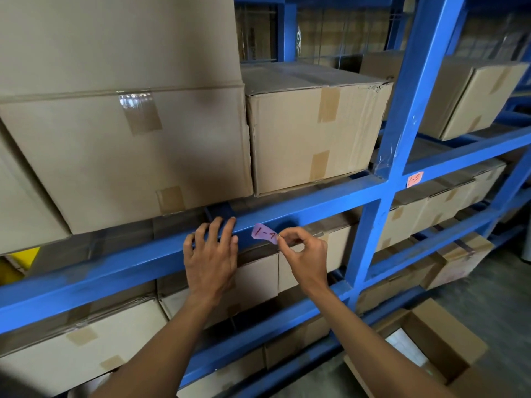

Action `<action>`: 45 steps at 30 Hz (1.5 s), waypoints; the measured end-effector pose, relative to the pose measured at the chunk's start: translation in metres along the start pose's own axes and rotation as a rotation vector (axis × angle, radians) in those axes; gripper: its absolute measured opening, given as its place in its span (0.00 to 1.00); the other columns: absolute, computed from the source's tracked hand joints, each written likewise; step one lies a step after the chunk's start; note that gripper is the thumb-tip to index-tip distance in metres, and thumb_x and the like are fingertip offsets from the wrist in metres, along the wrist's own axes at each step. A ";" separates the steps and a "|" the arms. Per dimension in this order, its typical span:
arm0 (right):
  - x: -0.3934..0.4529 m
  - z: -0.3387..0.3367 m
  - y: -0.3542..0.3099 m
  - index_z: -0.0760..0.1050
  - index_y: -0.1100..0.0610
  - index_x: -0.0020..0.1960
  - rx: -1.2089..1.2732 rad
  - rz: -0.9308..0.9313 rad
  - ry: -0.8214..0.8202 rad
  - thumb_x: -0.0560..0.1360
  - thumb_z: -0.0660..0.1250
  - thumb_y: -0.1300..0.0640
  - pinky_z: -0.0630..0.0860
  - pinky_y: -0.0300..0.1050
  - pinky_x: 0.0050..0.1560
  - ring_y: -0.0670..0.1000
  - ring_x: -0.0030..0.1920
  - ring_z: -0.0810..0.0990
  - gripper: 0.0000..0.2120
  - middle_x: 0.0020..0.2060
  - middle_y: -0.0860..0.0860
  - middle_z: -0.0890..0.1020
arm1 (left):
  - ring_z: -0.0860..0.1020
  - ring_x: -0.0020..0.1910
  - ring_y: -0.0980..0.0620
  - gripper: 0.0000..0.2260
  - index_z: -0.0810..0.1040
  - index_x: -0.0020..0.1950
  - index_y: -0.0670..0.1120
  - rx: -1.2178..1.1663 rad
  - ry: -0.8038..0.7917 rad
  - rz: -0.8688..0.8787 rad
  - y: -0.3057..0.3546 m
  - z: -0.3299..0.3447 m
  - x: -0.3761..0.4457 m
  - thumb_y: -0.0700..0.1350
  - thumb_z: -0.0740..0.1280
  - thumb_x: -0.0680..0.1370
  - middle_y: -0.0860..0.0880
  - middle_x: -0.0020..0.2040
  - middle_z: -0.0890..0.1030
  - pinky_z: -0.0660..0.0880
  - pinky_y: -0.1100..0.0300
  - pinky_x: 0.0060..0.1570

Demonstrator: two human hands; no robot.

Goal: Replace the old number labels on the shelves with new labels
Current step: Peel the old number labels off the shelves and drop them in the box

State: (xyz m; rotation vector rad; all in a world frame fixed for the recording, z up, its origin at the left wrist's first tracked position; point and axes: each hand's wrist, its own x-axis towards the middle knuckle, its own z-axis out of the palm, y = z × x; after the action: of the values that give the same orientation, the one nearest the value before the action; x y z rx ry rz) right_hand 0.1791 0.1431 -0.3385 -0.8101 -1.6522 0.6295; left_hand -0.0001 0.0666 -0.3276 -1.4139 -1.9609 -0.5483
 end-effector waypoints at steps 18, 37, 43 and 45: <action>0.000 -0.165 0.093 0.81 0.55 0.44 -0.025 0.432 0.284 0.74 0.73 0.62 0.79 0.34 0.41 0.46 0.37 0.82 0.04 0.37 0.49 0.86 | 0.53 0.80 0.41 0.28 0.66 0.75 0.53 -0.421 -0.170 0.301 0.173 0.040 0.004 0.44 0.64 0.74 0.40 0.80 0.58 0.42 0.41 0.78; -0.101 -0.334 0.371 0.85 0.53 0.39 -0.374 1.077 0.451 0.71 0.69 0.60 0.76 0.42 0.42 0.47 0.37 0.81 0.06 0.33 0.48 0.85 | 0.57 0.80 0.47 0.21 0.67 0.76 0.51 -0.670 -0.947 0.623 0.428 0.283 -0.053 0.47 0.61 0.82 0.45 0.80 0.59 0.63 0.52 0.75; -0.135 -0.350 0.465 0.84 0.54 0.41 -0.418 1.217 0.402 0.73 0.64 0.63 0.68 0.34 0.38 0.47 0.39 0.78 0.11 0.35 0.46 0.81 | 0.50 0.81 0.43 0.26 0.60 0.79 0.48 -0.502 -0.997 0.739 0.485 0.378 -0.072 0.49 0.60 0.82 0.41 0.82 0.52 0.54 0.48 0.78; -0.144 -0.352 0.488 0.84 0.53 0.42 -0.417 1.270 0.398 0.74 0.62 0.63 0.69 0.35 0.41 0.47 0.41 0.78 0.13 0.37 0.47 0.83 | 0.48 0.81 0.42 0.27 0.59 0.80 0.47 -0.458 -1.001 0.742 0.498 0.401 -0.071 0.48 0.61 0.82 0.40 0.82 0.49 0.52 0.44 0.78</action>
State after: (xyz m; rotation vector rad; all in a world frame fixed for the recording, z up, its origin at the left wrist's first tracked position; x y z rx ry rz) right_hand 0.6299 0.3286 -0.7200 -2.1665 -0.7420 0.8772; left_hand 0.3791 0.4499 -0.6782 -2.9205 -1.7548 0.1334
